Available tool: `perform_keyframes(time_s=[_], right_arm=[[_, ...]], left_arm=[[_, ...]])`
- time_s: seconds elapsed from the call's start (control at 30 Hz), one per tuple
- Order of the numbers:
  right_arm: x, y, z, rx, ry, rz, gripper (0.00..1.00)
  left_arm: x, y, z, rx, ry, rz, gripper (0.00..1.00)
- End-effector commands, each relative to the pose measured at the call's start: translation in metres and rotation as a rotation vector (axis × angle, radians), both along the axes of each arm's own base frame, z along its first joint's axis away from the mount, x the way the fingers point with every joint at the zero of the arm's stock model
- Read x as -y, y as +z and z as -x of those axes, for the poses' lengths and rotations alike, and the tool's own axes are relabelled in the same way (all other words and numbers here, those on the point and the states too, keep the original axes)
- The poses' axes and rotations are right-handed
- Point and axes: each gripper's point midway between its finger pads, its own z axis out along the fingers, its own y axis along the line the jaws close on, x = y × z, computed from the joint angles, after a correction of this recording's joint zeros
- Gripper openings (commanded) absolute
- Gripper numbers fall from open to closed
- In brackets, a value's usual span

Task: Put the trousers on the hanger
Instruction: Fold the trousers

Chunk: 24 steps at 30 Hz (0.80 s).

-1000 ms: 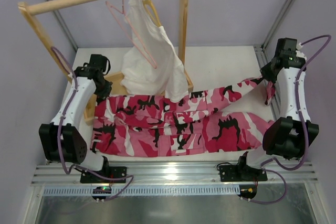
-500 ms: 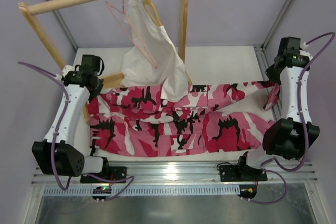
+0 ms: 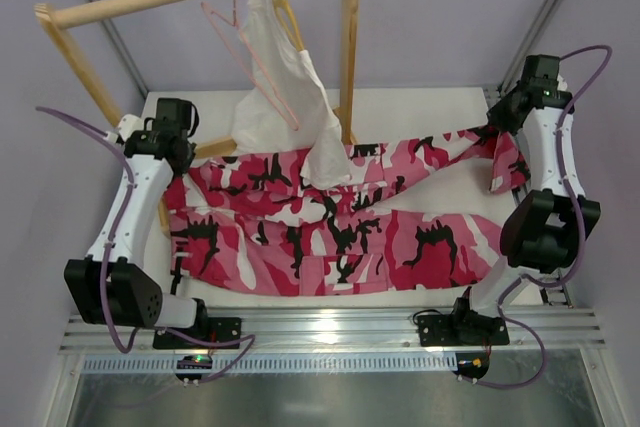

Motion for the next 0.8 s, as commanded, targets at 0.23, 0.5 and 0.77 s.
perform_keyframes(time_s=[0.23,0.5,0.77], right_arm=[[-0.084,-0.023,-0.085,0.159,0.271,-0.099,0.04],[-0.110,-0.067,-0.133,0.194,0.311,-0.169,0.04],[-0.108,-0.083,-0.161,0.190,0.318,-0.169,0.04]], left_arm=[[-0.046,0.029,-0.013,0.012,0.118,-0.230,0.01],[-0.045,0.002,-0.036,0.010,0.099,-0.230,0.00],[-0.044,-0.034,-0.050,-0.073,0.092,-0.232,0.01]])
